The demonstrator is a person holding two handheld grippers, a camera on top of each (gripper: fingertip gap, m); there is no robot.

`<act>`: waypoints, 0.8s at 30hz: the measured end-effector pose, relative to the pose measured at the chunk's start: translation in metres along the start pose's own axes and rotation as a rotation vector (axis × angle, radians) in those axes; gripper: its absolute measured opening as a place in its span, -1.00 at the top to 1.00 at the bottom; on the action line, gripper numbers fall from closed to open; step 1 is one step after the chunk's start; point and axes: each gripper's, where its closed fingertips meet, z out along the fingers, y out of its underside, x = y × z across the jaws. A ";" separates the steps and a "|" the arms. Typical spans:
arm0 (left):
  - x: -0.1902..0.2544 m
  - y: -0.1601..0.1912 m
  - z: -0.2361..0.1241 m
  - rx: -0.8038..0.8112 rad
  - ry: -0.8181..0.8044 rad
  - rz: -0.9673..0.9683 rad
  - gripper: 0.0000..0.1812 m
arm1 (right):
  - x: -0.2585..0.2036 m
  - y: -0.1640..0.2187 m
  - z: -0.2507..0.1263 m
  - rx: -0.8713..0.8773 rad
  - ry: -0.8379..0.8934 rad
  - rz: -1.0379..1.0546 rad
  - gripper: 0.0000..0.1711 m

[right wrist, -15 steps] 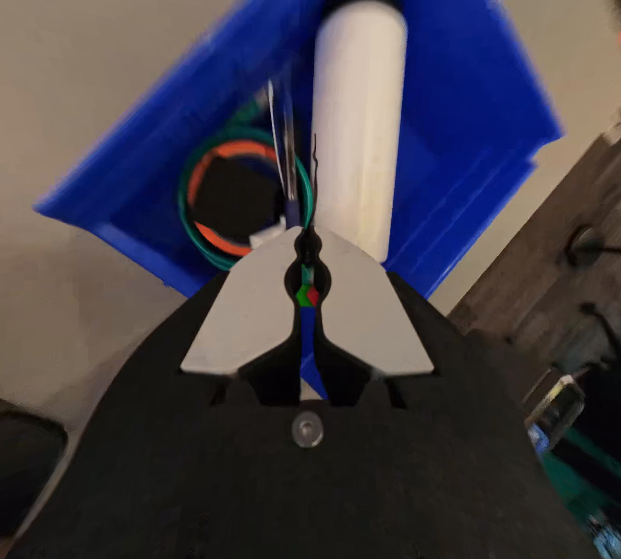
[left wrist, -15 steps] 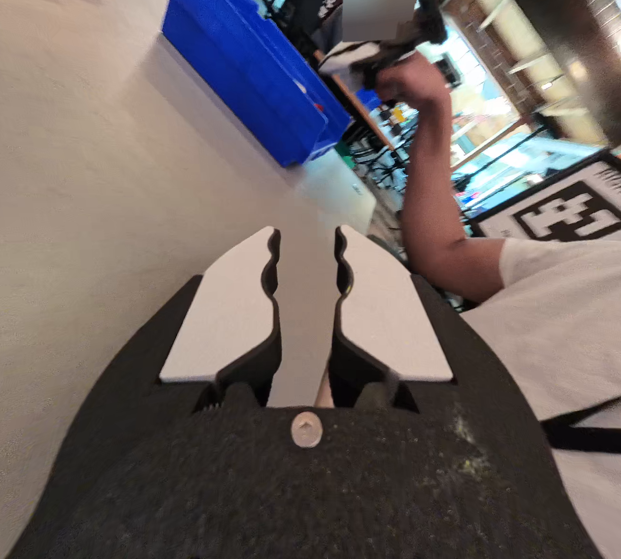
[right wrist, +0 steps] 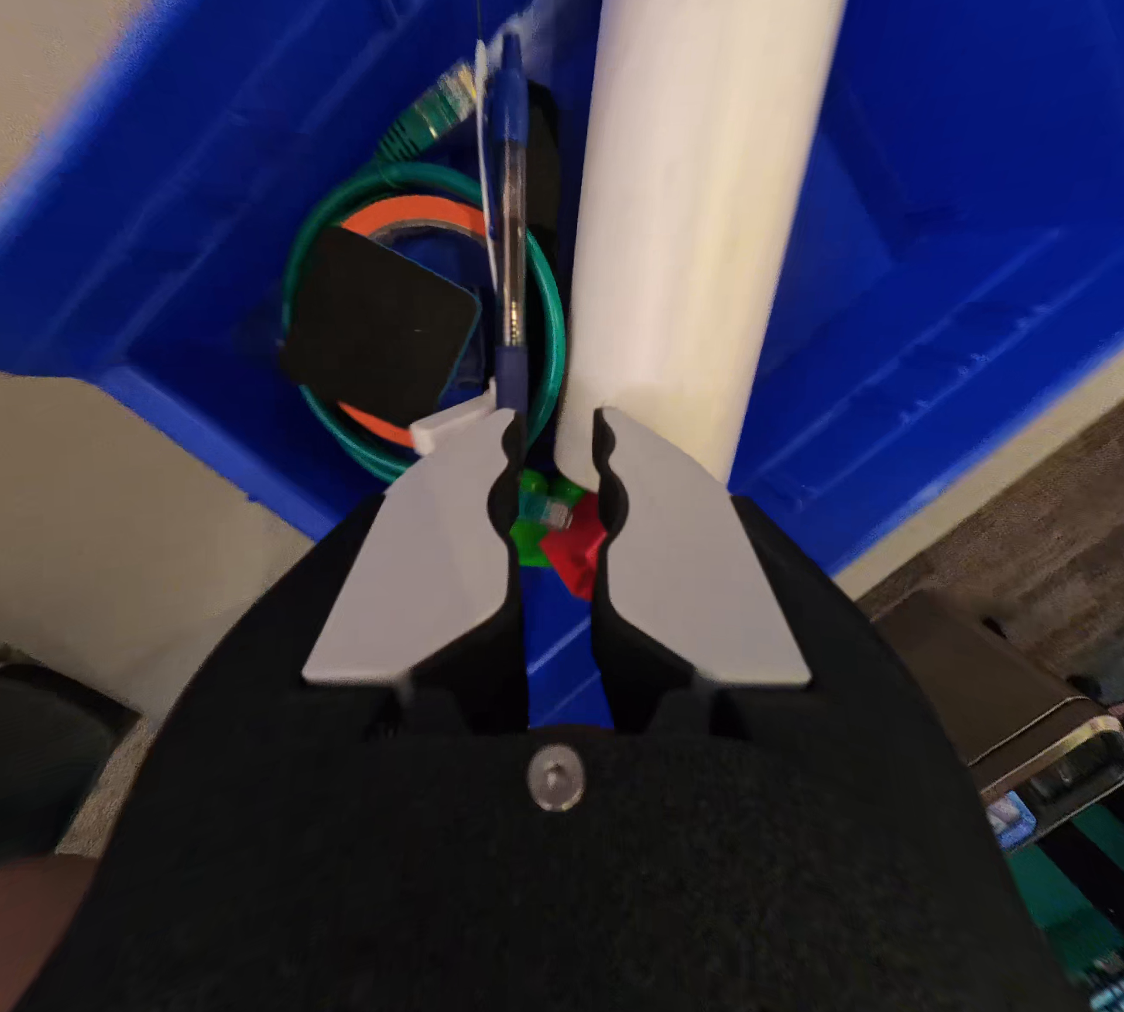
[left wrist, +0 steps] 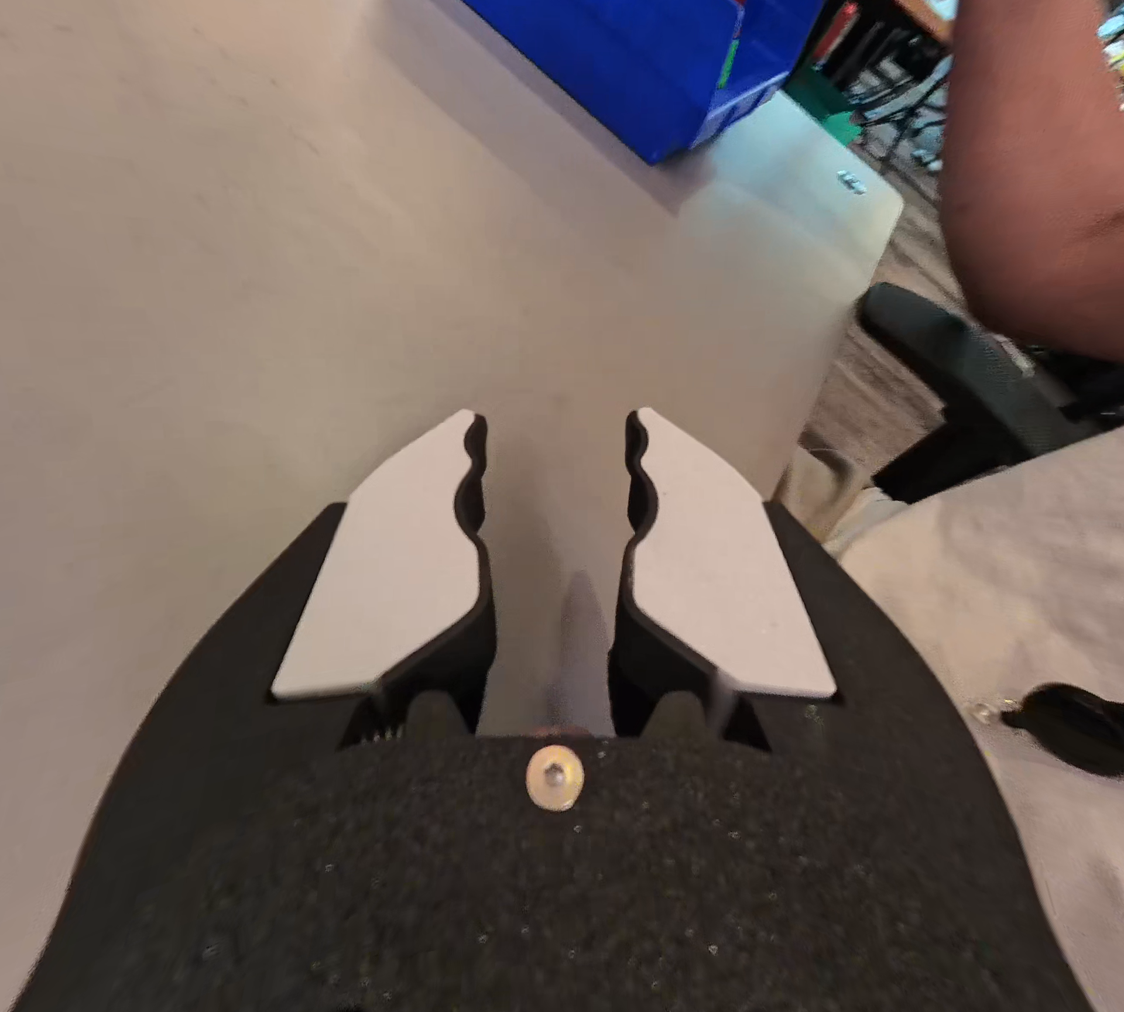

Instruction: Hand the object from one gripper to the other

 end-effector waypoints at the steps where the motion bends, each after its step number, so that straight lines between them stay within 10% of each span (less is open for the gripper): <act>1: -0.004 0.002 -0.003 -0.002 -0.038 0.019 0.51 | -0.002 -0.005 -0.015 0.053 0.027 0.001 0.73; 6: -0.017 0.009 -0.025 0.035 -0.166 0.064 0.47 | -0.066 -0.076 -0.090 0.618 0.138 -0.036 0.73; 10: -0.023 0.001 -0.033 0.090 -0.163 0.031 0.42 | -0.210 -0.119 -0.090 1.169 -0.256 0.096 0.77; 15: -0.040 0.007 -0.041 0.059 -0.236 0.071 0.40 | -0.313 -0.116 -0.018 1.046 -0.347 -0.061 0.70; 24: -0.075 -0.016 -0.081 0.096 -0.315 0.129 0.44 | -0.300 -0.131 -0.014 1.088 -0.187 -0.158 0.82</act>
